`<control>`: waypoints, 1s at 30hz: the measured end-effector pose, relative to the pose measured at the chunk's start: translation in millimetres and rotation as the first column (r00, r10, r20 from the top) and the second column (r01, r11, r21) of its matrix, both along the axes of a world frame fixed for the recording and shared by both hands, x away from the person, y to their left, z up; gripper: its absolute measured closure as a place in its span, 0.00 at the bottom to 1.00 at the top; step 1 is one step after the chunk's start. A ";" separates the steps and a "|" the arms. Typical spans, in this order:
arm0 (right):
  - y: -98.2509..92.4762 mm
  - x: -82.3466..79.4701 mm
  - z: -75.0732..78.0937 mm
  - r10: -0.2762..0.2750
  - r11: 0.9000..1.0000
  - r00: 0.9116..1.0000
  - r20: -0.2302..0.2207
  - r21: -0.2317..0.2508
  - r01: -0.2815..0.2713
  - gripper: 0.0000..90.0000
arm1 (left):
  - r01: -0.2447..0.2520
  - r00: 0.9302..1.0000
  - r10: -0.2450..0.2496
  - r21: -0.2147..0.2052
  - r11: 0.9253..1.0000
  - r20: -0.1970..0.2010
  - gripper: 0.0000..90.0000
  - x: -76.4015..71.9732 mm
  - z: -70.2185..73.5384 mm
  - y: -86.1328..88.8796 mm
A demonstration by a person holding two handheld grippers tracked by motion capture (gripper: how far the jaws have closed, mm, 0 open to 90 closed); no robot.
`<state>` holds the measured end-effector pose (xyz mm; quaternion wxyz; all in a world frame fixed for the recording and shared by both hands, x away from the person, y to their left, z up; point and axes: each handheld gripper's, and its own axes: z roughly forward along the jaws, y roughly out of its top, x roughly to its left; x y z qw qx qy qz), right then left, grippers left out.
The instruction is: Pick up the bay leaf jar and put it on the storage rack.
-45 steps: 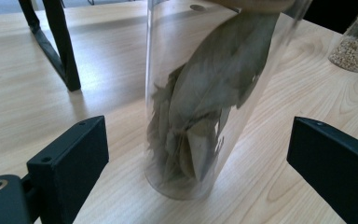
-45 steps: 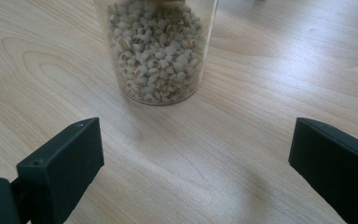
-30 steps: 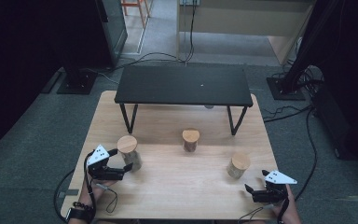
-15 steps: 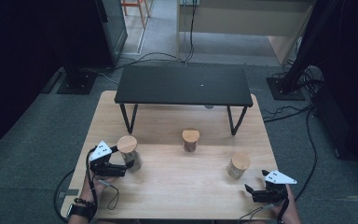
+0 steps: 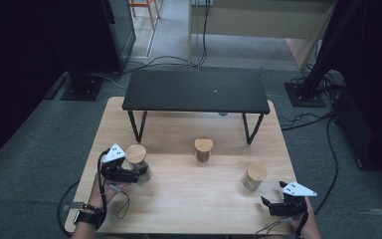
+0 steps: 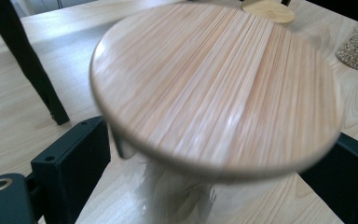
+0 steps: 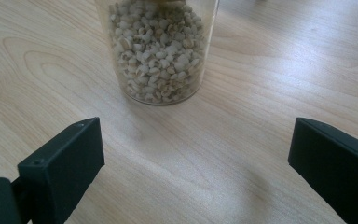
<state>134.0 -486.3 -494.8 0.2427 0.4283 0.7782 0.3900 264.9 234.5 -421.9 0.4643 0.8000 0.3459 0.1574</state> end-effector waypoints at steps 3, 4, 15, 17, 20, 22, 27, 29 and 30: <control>0.0 0.1 0.0 0.000 1.000 1.000 0.000 0.000 0.000 0.03 | 0.013 1.000 -0.013 0.010 1.000 -0.003 0.07 3.4 4.0 -3.4; -0.1 0.1 0.0 0.000 1.000 1.000 -0.001 0.001 0.000 0.03 | 0.016 1.000 -0.016 0.018 1.000 -0.004 0.07 4.6 5.6 -4.6; 0.4 0.2 0.1 0.000 1.000 1.000 0.000 -0.003 0.000 0.04 | 0.029 0.999 -0.027 0.053 0.998 -0.029 0.13 14.7 19.7 -14.2; 0.2 0.4 0.0 -0.001 1.000 1.000 -0.001 0.000 0.001 0.04 | 0.025 0.999 -0.021 0.083 0.996 -0.046 0.14 18.5 25.7 -19.9; 0.1 0.2 0.0 -0.002 1.000 1.000 -0.001 0.001 0.002 0.04 | 0.023 0.999 -0.019 0.091 0.996 -0.047 0.16 18.8 28.2 -21.2; 0.1 0.0 -0.1 -0.001 1.000 1.000 0.000 -0.001 0.001 0.04 | 0.023 0.999 -0.020 0.083 0.996 -0.043 0.16 16.9 30.2 -19.1; -0.3 0.3 -0.1 0.000 1.000 1.000 -0.001 0.001 0.000 0.04 | 0.019 0.999 -0.016 0.069 0.997 -0.042 0.17 11.1 36.1 -12.2; -0.1 0.4 -0.1 0.000 1.000 1.000 -0.001 0.000 0.000 0.04 | 0.023 0.999 -0.019 0.074 0.997 -0.046 0.20 10.4 38.8 -10.4; 0.1 0.4 0.0 -0.001 1.000 1.000 -0.001 0.000 0.001 0.04 | 0.021 0.999 -0.018 0.074 0.997 -0.044 0.20 9.9 39.0 -10.1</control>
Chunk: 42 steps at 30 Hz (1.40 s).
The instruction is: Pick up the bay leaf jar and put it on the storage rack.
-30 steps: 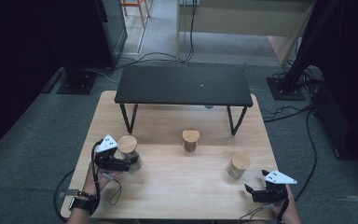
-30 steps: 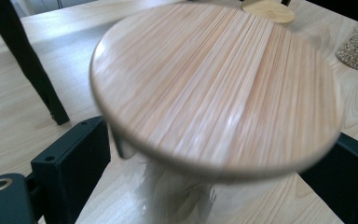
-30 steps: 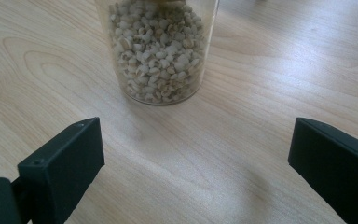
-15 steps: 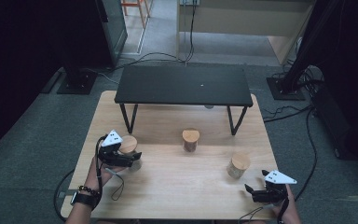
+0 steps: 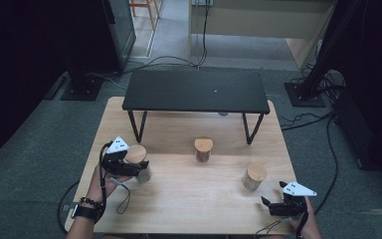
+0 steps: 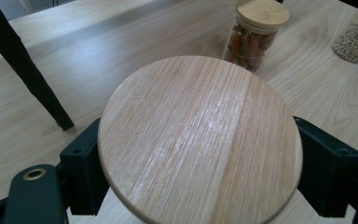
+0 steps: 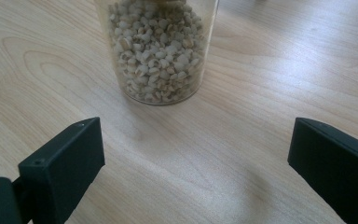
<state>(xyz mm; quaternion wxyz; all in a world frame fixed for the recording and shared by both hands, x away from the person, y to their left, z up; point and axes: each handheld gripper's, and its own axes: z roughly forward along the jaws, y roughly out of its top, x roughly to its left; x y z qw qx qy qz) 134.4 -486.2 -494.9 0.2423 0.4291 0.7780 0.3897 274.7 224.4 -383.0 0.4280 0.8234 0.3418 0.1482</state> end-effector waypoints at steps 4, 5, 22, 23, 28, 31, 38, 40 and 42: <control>0.6 -0.3 0.0 -0.002 1.000 1.000 0.001 -0.003 0.002 0.04 | 0.000 1.000 0.000 -0.007 1.000 -0.011 0.24 2.4 -0.7 1.2; 0.9 -0.4 0.0 -0.003 1.000 1.000 0.002 -0.004 0.003 0.04 | -0.001 1.000 0.001 -0.005 1.000 -0.012 0.24 2.6 -0.3 0.7; 0.0 -1.3 -0.2 -0.002 1.000 1.000 0.004 0.001 0.002 0.04 | -0.009 1.000 0.009 0.058 0.998 0.005 0.28 -1.1 3.3 -11.7; 0.0 -1.2 -0.3 -0.001 1.000 1.000 0.005 0.001 0.001 0.04 | -0.009 1.000 0.009 0.060 0.998 0.003 0.28 -0.6 3.9 -12.2; -0.4 -1.1 -0.3 0.000 1.000 1.000 0.005 0.001 0.000 0.04 | -0.008 1.000 0.009 0.050 0.999 -0.021 0.28 2.9 6.8 -12.6; -0.4 -1.0 -0.3 0.000 1.000 1.000 0.005 0.001 0.000 0.04 | -0.009 0.999 0.011 0.049 0.999 -0.037 0.28 4.5 10.3 -15.5; -0.5 -0.9 -0.3 0.001 1.000 1.000 0.003 0.002 -0.001 0.04 | -0.015 0.999 0.016 0.034 0.999 -0.036 0.28 4.1 23.6 -21.6; -0.8 -0.5 -0.2 0.003 1.000 1.000 0.002 0.003 -0.003 0.04 | -0.009 0.999 0.010 0.019 1.000 -0.052 0.28 6.6 28.8 -22.1; -1.5 0.1 0.0 0.005 1.000 1.000 -0.001 0.005 -0.005 0.04 | -0.005 0.999 0.007 0.034 0.999 -0.049 0.28 6.4 36.7 -27.0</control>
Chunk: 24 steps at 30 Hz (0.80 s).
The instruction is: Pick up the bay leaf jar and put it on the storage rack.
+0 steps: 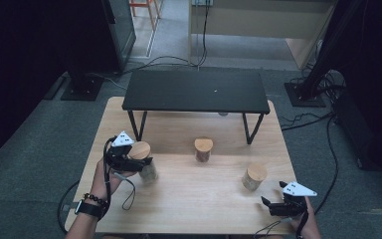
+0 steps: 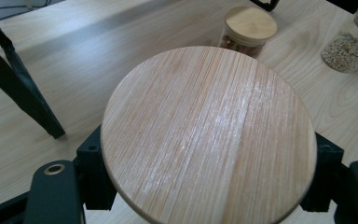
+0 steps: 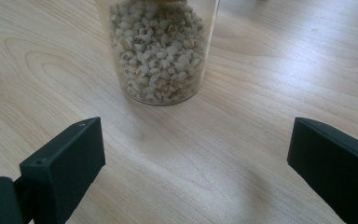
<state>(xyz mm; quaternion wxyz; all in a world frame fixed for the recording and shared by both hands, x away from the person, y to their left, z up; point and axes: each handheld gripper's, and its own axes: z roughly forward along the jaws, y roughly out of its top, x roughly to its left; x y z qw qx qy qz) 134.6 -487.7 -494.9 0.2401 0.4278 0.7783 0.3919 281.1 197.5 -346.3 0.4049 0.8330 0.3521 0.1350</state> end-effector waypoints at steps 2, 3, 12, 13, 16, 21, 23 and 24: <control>-0.5 0.9 0.3 0.002 1.000 1.000 -0.005 0.003 -0.002 0.04 | 0.007 1.000 -0.007 0.020 1.000 0.008 0.28 -0.7 9.1 -5.2; -0.8 1.3 0.4 0.003 1.000 1.000 -0.007 0.004 -0.003 0.04 | 0.009 1.000 -0.010 0.023 1.000 0.017 0.28 -1.5 12.9 -7.0; -2.0 3.3 1.3 0.008 1.000 1.000 -0.017 0.005 -0.008 0.00 | 0.019 0.999 -0.019 0.002 1.000 0.028 0.28 2.6 42.0 -10.9; -2.2 3.6 1.4 0.005 1.000 1.000 -0.019 0.006 -0.005 0.00 | 0.021 0.999 -0.021 0.006 1.000 0.033 0.28 2.5 46.4 -12.3; -2.8 4.5 2.0 0.004 1.000 1.000 -0.025 0.010 -0.003 0.00 | 0.028 0.998 -0.029 0.017 0.999 0.049 0.28 2.5 60.8 -15.9; -2.4 5.8 2.9 0.009 1.000 0.999 -0.032 0.005 -0.009 0.00 | 0.029 0.997 -0.031 0.024 0.999 0.064 0.28 6.4 82.1 -21.3; -2.2 5.9 2.9 0.011 1.000 0.999 -0.032 0.002 -0.011 0.00 | 0.017 0.997 -0.019 0.030 0.999 0.077 0.28 7.8 89.0 -25.0; -2.0 5.9 2.9 0.011 1.000 0.999 -0.032 0.002 -0.011 0.00 | 0.013 0.997 -0.016 0.035 0.999 0.080 0.28 9.2 92.5 -26.8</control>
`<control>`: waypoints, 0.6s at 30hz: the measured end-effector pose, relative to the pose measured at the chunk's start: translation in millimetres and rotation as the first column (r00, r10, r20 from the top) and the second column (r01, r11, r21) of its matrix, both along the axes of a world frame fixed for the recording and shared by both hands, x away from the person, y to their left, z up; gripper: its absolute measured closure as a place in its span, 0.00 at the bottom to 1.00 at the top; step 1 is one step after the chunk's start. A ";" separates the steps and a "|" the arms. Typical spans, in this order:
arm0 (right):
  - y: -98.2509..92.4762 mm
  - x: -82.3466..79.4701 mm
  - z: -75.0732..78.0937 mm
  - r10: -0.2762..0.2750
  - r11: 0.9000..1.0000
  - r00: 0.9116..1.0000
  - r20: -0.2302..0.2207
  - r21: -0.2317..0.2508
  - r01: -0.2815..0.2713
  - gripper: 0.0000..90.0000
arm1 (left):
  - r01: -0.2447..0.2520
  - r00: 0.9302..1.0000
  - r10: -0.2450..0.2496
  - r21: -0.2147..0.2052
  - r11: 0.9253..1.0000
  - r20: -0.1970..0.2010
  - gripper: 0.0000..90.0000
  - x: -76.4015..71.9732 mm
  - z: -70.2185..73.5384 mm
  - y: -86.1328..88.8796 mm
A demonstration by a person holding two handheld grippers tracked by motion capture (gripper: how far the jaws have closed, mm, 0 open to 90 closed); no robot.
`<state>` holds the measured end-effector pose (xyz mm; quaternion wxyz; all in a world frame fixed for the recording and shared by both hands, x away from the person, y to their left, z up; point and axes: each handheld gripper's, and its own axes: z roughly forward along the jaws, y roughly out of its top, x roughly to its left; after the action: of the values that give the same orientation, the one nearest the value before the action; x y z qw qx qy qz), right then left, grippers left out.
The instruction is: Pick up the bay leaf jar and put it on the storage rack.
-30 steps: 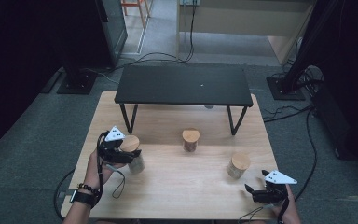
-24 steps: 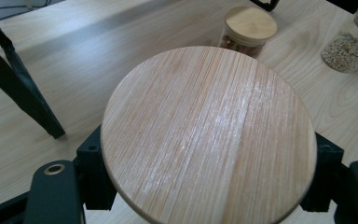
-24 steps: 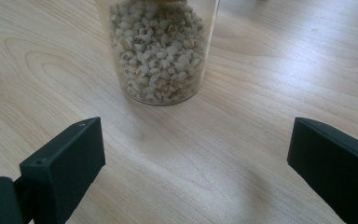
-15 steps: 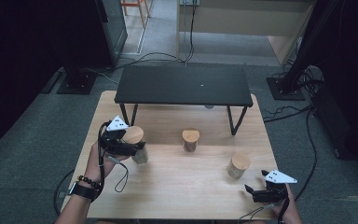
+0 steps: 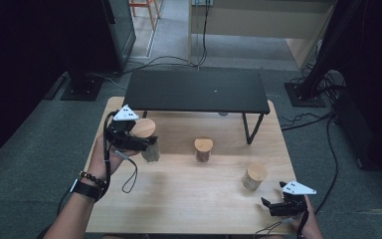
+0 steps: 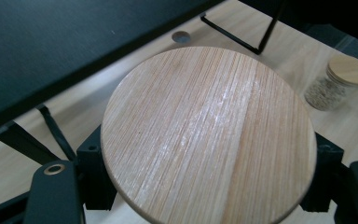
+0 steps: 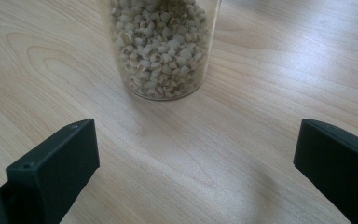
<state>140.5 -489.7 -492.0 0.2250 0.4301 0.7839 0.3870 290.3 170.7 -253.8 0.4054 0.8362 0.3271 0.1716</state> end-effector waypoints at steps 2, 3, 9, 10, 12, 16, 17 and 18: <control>0.0 0.3 0.1 0.003 1.000 1.000 0.000 -0.003 -0.003 0.00 | -0.002 1.000 0.002 0.001 1.000 -0.003 0.28 4.3 6.6 -2.5; 0.0 0.5 0.2 0.004 1.000 1.000 -0.001 -0.004 -0.004 0.00 | -0.002 1.000 0.002 0.004 1.000 -0.001 0.28 6.0 10.0 -4.0; -0.4 1.4 0.6 0.011 1.000 1.000 -0.005 -0.005 -0.011 0.00 | 0.003 1.000 -0.003 0.011 1.000 0.013 0.28 13.9 29.3 -10.7; -0.5 1.5 0.6 0.012 1.000 1.000 -0.005 -0.006 -0.012 0.00 | 0.005 1.000 -0.005 0.015 1.000 0.014 0.28 15.9 33.3 -11.9; -0.7 1.9 0.7 0.013 1.000 1.000 -0.006 -0.006 -0.014 0.00 | 0.006 1.000 -0.007 0.024 1.000 0.018 0.28 18.6 38.2 -13.9; -1.0 2.4 0.9 0.012 1.000 1.000 -0.009 -0.004 -0.012 0.00 | -0.001 1.000 0.000 0.043 0.999 0.009 0.28 27.7 47.0 -18.5; -1.0 2.4 0.9 0.012 1.000 1.000 -0.009 -0.004 -0.012 0.00 | -0.001 1.000 0.001 0.043 0.999 0.009 0.28 29.1 49.1 -19.2; -0.9 2.4 0.9 0.013 1.000 1.000 -0.008 -0.005 -0.013 0.00 | 0.000 1.000 -0.001 0.046 0.999 0.009 0.28 30.3 51.7 -19.9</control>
<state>142.9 -490.6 -491.1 0.2207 0.4260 0.7886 0.3846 320.7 150.8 -202.1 0.3877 0.8445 0.3211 0.1828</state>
